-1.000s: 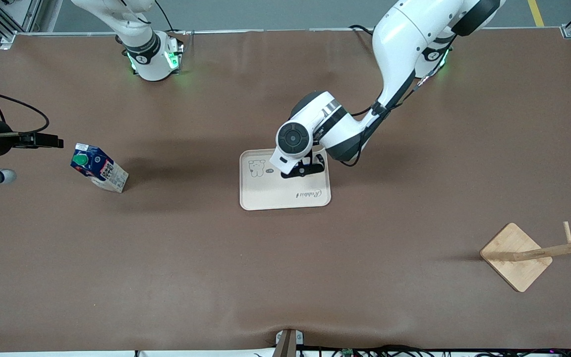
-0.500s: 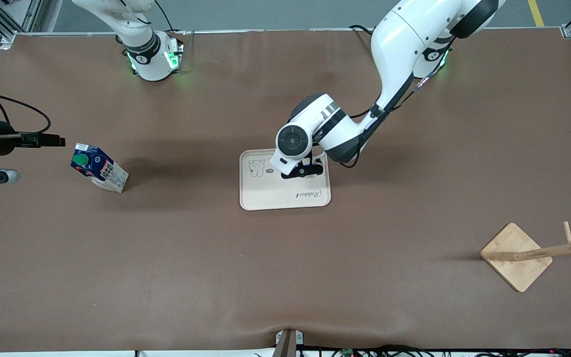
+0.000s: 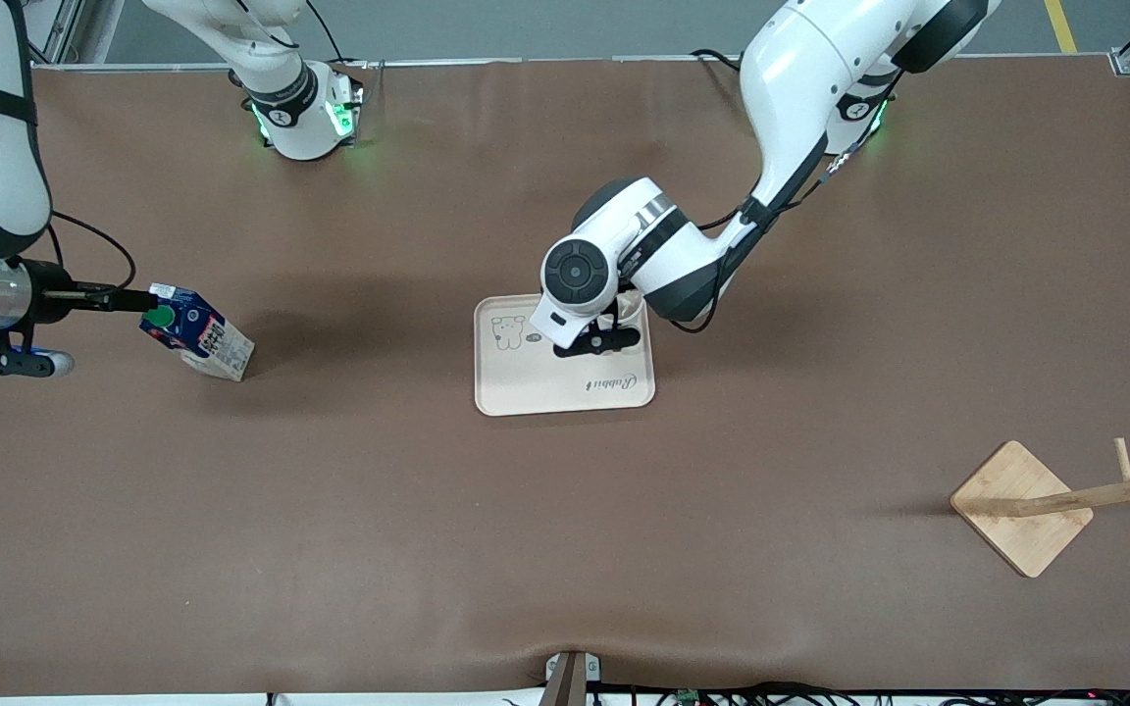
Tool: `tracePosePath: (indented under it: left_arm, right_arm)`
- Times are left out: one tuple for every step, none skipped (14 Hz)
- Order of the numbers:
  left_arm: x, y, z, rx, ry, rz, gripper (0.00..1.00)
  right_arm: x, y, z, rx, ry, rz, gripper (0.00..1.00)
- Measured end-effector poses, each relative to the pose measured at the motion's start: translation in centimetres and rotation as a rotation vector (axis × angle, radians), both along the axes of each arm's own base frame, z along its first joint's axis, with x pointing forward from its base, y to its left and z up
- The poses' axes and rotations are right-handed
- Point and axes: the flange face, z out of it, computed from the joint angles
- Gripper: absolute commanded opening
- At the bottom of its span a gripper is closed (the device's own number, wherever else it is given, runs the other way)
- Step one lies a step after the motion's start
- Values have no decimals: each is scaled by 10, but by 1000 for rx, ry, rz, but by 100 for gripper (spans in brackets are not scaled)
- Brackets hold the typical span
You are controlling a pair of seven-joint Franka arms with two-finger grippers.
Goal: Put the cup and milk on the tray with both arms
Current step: 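Release the mug with the left gripper while the right gripper grasps milk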
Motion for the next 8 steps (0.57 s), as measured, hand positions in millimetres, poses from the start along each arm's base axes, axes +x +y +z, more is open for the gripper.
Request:
tracePosePath:
  left_arm:
    - [9, 8, 19, 12, -30, 6, 100]
    - [22, 22, 42, 26, -64, 23, 100]
    - [34, 39, 67, 36, -98, 48, 100]
    - [47, 60, 93, 47, -131, 73, 100]
    - [60, 84, 118, 58, -171, 78, 100]
    - [73, 109, 141, 70, -217, 52, 100]
    - [83, 133, 161, 88, -257, 7, 100]
    - [92, 157, 177, 113, -280, -40, 100]
  right_arm:
    - [-3, -1, -7, -5, 4, -16, 100]
    - [-6, -1, -14, -8, 6, -27, 100]
    - [-7, -1, -22, -13, -2, -36, 100]
    - [-9, -1, -30, -16, -10, -40, 100]
    - [-11, 0, -38, -18, -13, -43, 100]
    - [-13, 0, -44, -20, -12, -47, 100]
    - [-15, 1, -48, -24, -11, -59, 100]
    - [-15, 1, -50, -29, -11, -71, 100]
